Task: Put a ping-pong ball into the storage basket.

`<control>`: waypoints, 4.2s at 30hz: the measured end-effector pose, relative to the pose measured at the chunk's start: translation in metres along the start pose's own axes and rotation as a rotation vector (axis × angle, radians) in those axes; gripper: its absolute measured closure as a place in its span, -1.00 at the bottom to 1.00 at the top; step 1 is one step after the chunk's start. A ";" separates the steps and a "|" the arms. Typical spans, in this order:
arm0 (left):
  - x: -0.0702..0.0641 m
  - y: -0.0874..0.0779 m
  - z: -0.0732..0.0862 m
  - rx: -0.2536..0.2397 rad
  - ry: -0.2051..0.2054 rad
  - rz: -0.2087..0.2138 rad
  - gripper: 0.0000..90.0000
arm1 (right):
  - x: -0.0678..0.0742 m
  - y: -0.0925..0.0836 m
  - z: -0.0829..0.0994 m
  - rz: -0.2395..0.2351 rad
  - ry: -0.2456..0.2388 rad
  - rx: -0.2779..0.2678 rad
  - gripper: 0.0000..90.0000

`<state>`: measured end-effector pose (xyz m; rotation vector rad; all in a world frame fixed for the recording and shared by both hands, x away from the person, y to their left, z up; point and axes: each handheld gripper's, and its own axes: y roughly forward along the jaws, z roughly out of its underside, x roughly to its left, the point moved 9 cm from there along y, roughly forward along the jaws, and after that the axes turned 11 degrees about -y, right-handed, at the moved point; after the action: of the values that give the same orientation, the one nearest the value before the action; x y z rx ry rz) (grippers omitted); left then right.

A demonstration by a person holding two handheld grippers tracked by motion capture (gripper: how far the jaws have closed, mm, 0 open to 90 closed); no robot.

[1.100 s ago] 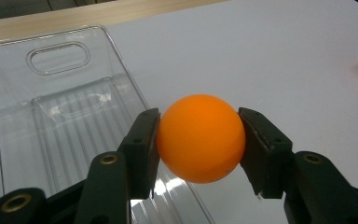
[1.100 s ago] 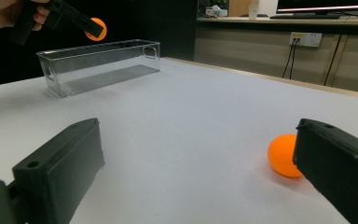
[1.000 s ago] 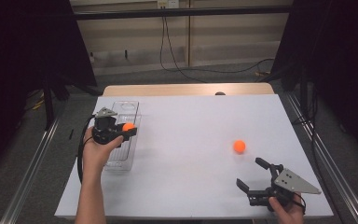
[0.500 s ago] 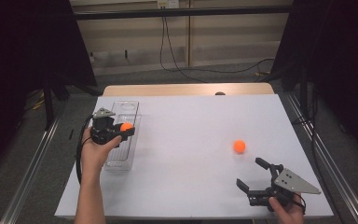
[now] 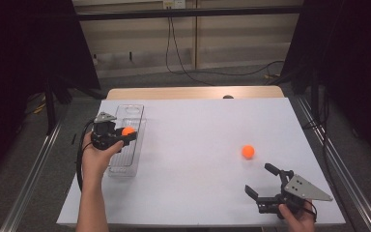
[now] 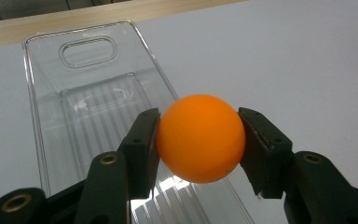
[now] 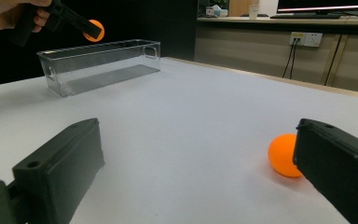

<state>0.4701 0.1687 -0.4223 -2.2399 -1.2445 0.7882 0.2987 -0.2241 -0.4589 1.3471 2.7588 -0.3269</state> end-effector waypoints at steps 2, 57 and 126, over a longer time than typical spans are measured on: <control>0.001 0.000 0.000 -0.002 -0.004 0.000 0.13 | 0.000 0.000 0.000 0.000 -0.001 0.000 -0.98; 0.023 0.004 0.006 -0.013 0.002 -0.103 -0.07 | 0.001 0.001 0.000 -0.004 0.002 0.000 -0.98; -0.074 0.035 0.005 0.050 0.085 0.123 -0.67 | 0.000 0.000 0.000 -0.004 -0.002 0.002 -0.98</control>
<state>0.4563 0.0878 -0.4284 -2.3018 -1.0445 0.7519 0.2983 -0.2240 -0.4588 1.3417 2.7607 -0.3303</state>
